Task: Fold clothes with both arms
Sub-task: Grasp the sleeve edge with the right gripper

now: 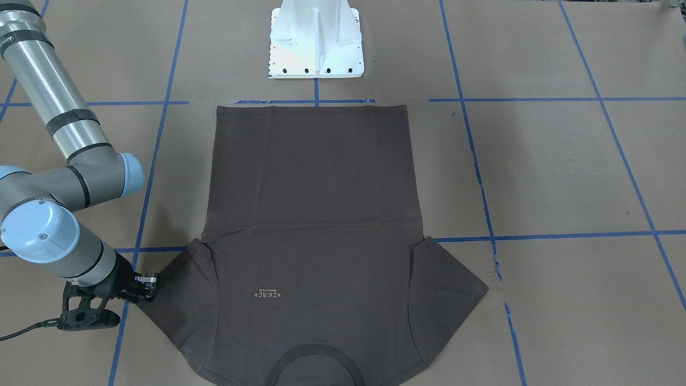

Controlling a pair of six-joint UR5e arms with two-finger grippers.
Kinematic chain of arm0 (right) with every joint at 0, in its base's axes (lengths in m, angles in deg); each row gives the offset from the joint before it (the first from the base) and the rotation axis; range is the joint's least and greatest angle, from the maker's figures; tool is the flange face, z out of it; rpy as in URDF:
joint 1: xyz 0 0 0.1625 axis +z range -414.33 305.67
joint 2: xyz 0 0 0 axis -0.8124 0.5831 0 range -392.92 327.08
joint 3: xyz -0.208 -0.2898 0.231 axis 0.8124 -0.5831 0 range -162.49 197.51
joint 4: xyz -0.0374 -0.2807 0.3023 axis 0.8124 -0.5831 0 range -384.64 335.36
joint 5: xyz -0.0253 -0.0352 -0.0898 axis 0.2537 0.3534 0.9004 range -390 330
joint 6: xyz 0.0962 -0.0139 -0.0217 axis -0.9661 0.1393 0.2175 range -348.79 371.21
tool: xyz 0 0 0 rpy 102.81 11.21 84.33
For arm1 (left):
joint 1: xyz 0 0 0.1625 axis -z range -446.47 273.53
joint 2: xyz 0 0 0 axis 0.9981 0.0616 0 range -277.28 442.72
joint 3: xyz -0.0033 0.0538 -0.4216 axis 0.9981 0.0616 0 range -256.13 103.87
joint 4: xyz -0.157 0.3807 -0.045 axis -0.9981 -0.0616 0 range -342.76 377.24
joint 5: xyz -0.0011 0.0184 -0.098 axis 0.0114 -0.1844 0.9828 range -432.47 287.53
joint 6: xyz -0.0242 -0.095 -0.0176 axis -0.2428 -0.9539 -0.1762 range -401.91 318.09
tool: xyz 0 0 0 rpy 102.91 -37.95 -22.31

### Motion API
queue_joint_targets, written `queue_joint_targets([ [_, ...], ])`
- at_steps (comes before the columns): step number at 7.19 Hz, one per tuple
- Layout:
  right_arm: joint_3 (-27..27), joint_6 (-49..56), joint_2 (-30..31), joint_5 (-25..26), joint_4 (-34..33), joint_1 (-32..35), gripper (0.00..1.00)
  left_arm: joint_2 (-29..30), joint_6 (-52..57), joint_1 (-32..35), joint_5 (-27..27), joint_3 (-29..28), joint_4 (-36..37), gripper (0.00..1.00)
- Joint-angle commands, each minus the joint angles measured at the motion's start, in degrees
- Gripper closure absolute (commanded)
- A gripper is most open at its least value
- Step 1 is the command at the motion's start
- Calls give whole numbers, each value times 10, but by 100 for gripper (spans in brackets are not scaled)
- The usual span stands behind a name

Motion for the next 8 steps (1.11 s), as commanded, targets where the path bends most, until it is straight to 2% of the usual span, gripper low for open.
queue_joint_targets([
  [1,0,3,-1,-2,0,0,100,0,0,0,0,0,0,0],
  [3,1,16,-3,-1,-1,0,100,0,-1,0,0,-1,0,0],
  [4,0,15,-3,-1,-9,0,18,0,0,0,0,-1,0,0],
  [5,0,15,-3,-1,-15,0,0,0,-1,0,0,0,0,0],
  [8,-2,15,-4,-2,-26,0,0,4,-1,1,0,1,1,0],
])
